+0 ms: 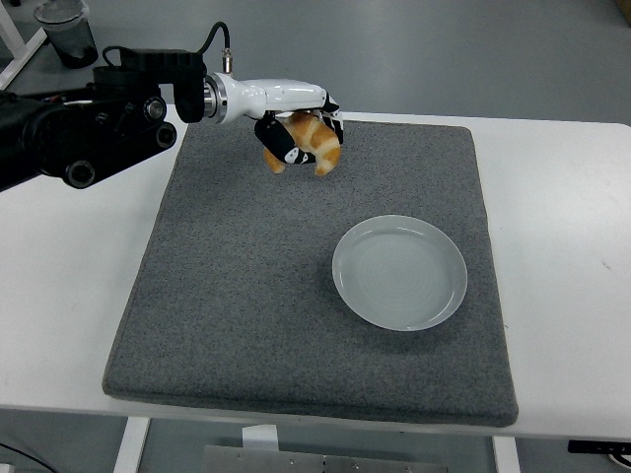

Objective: Place the bread on the plate

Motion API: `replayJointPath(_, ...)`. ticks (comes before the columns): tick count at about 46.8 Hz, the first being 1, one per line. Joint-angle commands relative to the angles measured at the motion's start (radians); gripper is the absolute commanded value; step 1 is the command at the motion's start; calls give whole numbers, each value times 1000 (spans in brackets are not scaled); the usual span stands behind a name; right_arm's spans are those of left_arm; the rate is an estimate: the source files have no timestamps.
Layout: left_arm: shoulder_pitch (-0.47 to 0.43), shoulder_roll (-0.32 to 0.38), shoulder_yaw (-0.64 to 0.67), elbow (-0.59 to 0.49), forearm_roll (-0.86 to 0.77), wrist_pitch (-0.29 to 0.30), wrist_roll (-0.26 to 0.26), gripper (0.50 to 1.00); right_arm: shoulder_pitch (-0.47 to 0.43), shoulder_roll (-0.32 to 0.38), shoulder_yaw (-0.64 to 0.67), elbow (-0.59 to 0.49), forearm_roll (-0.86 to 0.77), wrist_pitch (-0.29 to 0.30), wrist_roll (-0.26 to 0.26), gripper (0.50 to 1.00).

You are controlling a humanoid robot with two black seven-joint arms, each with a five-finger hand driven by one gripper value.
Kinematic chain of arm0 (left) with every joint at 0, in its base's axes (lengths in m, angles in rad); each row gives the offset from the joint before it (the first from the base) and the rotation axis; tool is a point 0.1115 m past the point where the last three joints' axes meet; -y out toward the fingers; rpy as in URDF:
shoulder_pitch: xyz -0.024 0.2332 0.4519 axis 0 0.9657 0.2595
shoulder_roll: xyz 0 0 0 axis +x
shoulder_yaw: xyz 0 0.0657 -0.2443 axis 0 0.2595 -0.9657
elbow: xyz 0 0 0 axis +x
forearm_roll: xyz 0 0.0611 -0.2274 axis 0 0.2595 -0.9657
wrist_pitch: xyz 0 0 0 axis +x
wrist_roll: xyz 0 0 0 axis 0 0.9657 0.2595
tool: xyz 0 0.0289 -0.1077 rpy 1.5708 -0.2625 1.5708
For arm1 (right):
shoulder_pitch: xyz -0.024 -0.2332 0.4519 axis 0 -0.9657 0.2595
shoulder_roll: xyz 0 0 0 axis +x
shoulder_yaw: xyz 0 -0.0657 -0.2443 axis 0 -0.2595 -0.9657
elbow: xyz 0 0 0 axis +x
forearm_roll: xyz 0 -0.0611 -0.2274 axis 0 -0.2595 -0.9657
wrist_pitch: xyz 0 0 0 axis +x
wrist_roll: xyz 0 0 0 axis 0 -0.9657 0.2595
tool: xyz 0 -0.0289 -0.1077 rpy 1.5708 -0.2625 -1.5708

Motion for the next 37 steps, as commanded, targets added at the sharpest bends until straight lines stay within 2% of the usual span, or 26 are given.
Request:
replayJointPath(1,-27,7,0,0,-1,-1,0,500,0,0,0,0,0,0,0,930)
replayJointPath(19,-139,22,0,-23,-41,-10,-1,500,0,0,2,0,0,0,0,930)
replayJointPath(37,-190,5,1,-91,-42,-11,0,500,0,0,2,0,0,0,0,930)
